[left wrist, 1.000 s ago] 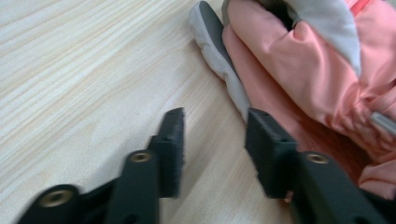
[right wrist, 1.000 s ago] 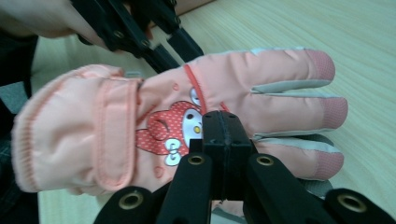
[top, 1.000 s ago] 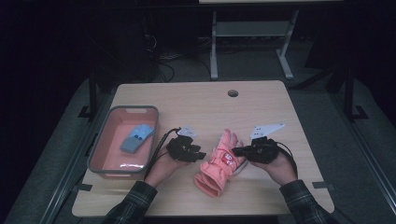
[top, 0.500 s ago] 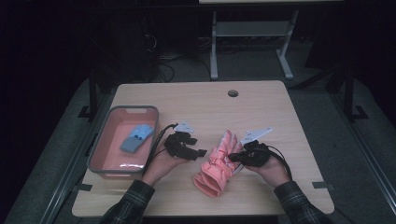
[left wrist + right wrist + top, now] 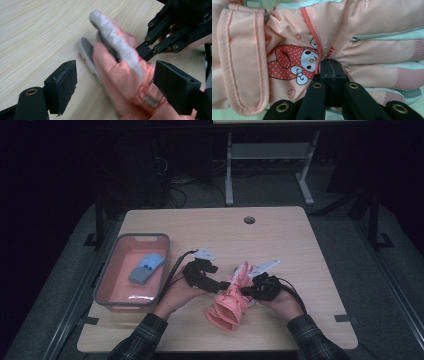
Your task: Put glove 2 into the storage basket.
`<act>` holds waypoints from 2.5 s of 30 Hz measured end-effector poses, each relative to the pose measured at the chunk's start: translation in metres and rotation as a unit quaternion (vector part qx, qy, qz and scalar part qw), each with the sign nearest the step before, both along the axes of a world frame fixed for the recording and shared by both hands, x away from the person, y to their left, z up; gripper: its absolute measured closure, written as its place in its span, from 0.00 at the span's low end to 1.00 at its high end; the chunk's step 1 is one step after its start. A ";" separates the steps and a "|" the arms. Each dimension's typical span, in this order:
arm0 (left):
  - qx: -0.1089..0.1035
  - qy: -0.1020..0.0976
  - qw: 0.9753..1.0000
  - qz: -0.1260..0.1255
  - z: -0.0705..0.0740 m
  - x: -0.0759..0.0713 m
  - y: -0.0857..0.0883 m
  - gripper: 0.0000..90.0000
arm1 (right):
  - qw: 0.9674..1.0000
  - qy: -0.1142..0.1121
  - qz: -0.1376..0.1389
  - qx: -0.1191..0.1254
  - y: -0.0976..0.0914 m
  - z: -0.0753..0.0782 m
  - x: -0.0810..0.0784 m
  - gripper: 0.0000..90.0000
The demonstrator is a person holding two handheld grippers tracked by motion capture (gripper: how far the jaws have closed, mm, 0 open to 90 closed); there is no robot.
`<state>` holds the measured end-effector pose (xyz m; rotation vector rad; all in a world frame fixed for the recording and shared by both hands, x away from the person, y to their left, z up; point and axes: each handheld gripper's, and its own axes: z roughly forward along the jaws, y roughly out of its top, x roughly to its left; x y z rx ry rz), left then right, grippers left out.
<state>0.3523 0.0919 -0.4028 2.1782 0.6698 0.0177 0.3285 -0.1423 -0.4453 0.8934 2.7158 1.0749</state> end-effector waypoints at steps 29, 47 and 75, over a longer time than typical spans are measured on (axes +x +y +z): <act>0.005 0.130 0.990 -0.053 -0.058 0.027 -0.030 0.14 | 1.000 -0.007 0.010 -0.007 0.001 -0.001 -0.003 1.00; -0.018 0.156 0.985 -0.070 -0.064 0.027 -0.032 0.22 | 1.000 -0.005 0.013 -0.009 0.002 -0.002 -0.003 1.00; -0.025 0.168 0.983 -0.063 -0.054 0.030 -0.025 0.64 | 0.999 -0.024 0.008 0.047 -0.024 0.017 -0.010 0.78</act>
